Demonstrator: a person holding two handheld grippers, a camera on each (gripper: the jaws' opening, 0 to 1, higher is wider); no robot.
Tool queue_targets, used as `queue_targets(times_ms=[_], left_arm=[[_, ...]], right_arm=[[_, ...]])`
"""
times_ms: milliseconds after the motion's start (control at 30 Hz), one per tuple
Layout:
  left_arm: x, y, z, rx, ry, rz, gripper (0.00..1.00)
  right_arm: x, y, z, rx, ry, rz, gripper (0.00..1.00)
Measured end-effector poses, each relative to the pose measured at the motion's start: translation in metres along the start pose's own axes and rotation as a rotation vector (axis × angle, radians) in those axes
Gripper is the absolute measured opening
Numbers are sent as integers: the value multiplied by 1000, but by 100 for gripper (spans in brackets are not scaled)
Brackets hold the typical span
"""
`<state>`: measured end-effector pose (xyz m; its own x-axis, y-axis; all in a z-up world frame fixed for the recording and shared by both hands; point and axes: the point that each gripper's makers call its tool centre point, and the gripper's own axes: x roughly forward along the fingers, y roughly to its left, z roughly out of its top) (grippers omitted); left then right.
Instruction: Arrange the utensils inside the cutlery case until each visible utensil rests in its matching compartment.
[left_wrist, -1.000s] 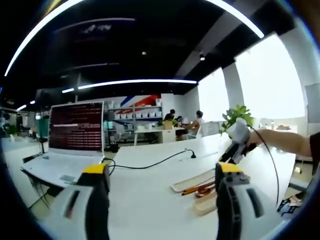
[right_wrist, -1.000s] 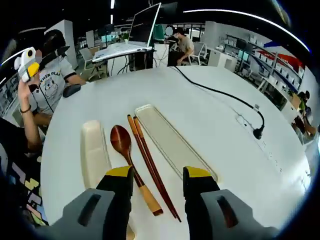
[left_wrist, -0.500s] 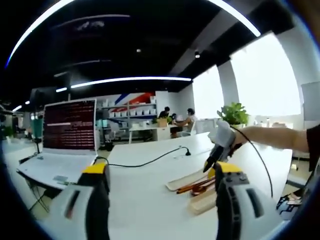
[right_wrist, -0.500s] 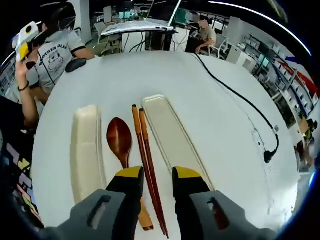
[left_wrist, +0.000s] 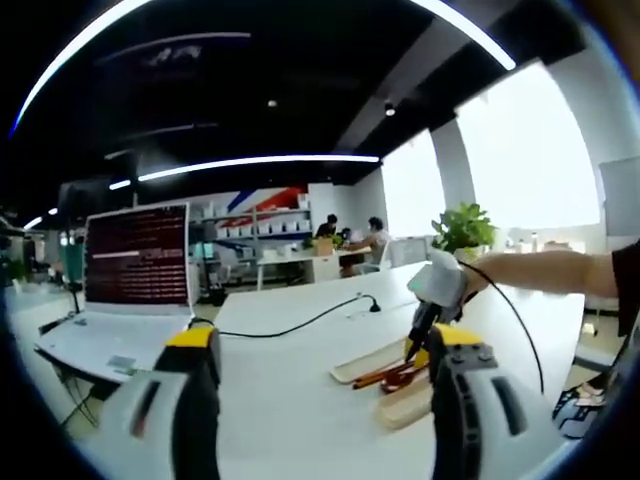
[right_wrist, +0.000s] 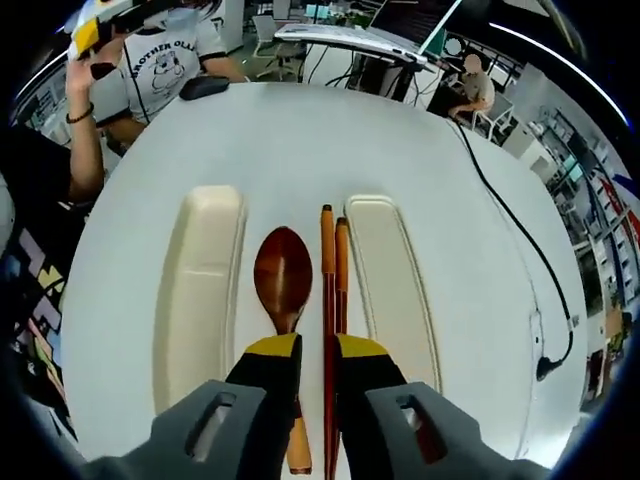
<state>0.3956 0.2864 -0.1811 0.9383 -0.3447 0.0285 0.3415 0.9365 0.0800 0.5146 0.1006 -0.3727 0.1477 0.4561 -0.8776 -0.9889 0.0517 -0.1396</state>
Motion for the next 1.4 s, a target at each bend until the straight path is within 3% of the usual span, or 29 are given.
queue_targets(times_ms=[300,433,633,800,900,1067,1133,1267,1400], left_arm=[[-2,3,1,-1,-5,4,90],[-5,3,5,-1,-24,3,90],[-4,5,4,-6,-22,8,90],[-1,3,3,-7,-17,6,90],[1,-1,4,-3,-19,-6,90],[1,-5,5,3,-23,-20,90],[1,-2,5,-1,-25,-10,89],[1,-1,5,-10,-25,-3,89],[4,1,9,-5,-46,-8,89]], right_arm=[[10,-9,3,34,-6,-7,8],[13,-6,5,-26,53,-16,8],[18,-5,6,-37,118,7,4],[20,-3,4,53,125,51,3],[19,-2,6,5,134,51,4],[18,0,8,23,168,-52,3],[18,-3,9,-94,215,-57,3],[19,-3,9,-7,236,-22,2],[15,-10,5,2,234,-24,2]])
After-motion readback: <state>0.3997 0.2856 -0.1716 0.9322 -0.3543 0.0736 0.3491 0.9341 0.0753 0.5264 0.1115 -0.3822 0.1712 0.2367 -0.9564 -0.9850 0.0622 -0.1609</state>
